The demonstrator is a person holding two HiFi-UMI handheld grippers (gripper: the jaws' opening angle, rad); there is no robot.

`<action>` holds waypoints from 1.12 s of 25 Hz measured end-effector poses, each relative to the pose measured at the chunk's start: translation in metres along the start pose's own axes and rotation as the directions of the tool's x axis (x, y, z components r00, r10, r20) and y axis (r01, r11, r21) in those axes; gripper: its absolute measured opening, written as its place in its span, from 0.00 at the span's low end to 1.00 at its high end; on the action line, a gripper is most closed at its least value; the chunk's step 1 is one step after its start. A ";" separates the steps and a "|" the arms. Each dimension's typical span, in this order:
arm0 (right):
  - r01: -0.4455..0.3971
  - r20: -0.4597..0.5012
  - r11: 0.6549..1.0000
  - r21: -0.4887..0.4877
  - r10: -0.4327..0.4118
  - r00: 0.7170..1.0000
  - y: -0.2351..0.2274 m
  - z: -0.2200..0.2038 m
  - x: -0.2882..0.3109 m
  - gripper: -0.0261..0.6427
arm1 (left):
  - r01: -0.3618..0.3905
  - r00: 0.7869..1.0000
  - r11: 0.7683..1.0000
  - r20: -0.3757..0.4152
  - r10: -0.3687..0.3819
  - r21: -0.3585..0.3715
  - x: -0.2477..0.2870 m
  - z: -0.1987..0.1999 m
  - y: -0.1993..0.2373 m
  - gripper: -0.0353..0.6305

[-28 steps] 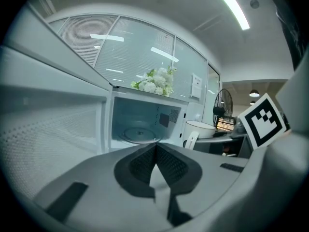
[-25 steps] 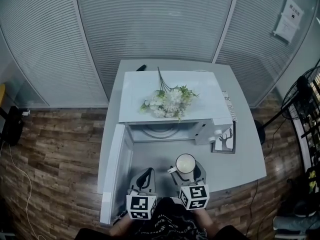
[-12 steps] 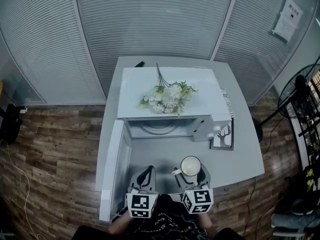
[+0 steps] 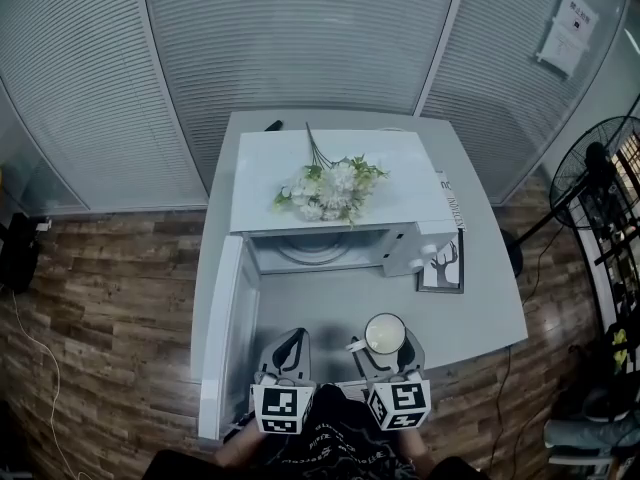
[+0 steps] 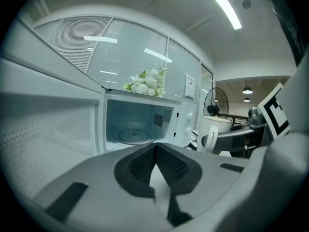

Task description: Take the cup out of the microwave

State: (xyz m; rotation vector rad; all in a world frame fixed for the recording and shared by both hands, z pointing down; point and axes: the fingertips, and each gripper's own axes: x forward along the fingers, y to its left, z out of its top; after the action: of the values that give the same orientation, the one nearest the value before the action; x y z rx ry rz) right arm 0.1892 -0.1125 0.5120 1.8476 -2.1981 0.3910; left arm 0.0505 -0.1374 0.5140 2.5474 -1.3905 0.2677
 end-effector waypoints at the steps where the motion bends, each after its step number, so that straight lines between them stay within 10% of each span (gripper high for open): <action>1: -0.002 0.002 1.000 0.001 0.002 1.000 0.001 0.000 -0.001 0.60 | 0.001 1.000 1.000 0.002 -0.001 0.001 -0.001 0.000 0.000 0.06; 28: -0.055 0.029 0.997 -0.054 0.057 0.998 0.017 0.006 0.000 0.60 | -0.009 1.000 1.000 0.015 0.008 0.024 -0.012 0.003 -0.001 0.06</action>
State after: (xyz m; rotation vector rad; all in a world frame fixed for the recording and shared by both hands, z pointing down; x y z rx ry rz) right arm 0.1719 -0.1121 0.5055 1.7796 -2.2621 0.3135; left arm 0.0446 -0.1280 0.5077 2.5683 -1.4120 0.2689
